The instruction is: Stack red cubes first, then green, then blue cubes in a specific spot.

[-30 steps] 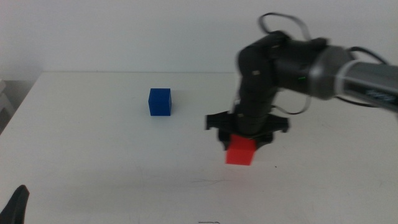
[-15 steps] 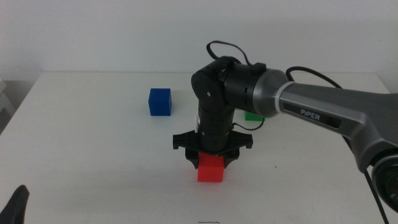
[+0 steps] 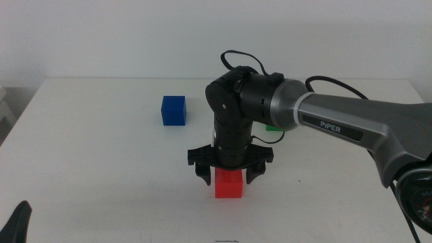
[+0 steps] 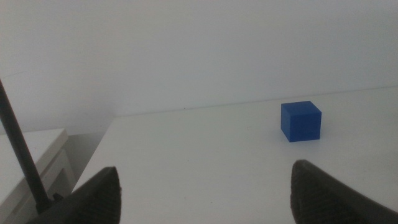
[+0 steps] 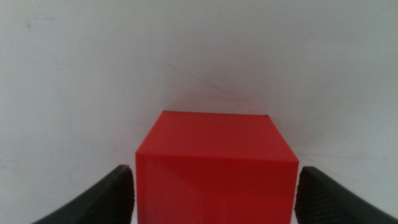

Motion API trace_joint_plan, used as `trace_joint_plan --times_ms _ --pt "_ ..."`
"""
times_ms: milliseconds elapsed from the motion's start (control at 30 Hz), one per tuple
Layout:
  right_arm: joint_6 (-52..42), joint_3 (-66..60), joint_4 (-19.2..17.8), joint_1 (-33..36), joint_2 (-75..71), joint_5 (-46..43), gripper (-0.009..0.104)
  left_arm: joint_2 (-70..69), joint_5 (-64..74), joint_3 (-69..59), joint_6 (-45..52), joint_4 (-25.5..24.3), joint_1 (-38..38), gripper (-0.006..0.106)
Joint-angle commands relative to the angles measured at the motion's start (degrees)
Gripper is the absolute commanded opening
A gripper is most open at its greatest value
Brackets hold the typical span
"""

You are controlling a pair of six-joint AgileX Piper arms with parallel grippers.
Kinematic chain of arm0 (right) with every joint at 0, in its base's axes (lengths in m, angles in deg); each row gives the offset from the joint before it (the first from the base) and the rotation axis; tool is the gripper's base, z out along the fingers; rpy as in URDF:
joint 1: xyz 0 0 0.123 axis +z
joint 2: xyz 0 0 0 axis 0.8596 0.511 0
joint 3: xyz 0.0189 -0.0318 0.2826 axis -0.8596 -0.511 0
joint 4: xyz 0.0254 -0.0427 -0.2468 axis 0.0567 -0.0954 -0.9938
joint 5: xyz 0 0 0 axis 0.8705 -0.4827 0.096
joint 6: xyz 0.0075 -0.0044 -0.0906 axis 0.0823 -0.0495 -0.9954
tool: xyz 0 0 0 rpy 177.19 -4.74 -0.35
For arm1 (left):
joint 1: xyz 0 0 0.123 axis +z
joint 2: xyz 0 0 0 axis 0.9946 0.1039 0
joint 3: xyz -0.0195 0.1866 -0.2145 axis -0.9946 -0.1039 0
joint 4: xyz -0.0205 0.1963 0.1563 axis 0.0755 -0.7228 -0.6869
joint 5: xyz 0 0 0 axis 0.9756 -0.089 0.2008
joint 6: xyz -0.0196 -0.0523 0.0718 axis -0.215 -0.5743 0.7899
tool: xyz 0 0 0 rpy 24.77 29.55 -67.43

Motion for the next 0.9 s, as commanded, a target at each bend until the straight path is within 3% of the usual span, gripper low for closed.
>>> trace_joint_plan --times_ms 0,100,233,400,533,867 --pt "-0.9 1.94 -1.35 -0.06 -5.59 -0.07 0.084 -1.19 -4.4 0.19 -0.14 -0.08 0.0 0.094" --pt "-1.07 4.14 -4.05 -0.12 -9.5 0.29 0.09 -1.19 -4.4 0.19 -0.14 -0.08 0.0 0.094" --pt "-3.06 7.46 -7.45 -1.29 -13.67 1.51 0.09 -1.19 -4.4 0.19 -0.14 -0.08 0.0 0.094" --pt "-5.36 11.4 -9.67 -7.23 -14.15 4.82 0.089 -1.19 -4.4 0.19 -0.09 -0.08 0.0 0.094" --pt "-6.25 11.71 -12.84 -11.43 -13.8 2.17 0.088 -1.19 -4.4 0.19 -0.09 -0.08 0.0 0.094" --pt "-11.04 14.37 -9.9 -17.97 -6.6 -4.27 0.088 -1.19 -4.4 0.19 -0.09 -0.08 0.0 0.094"
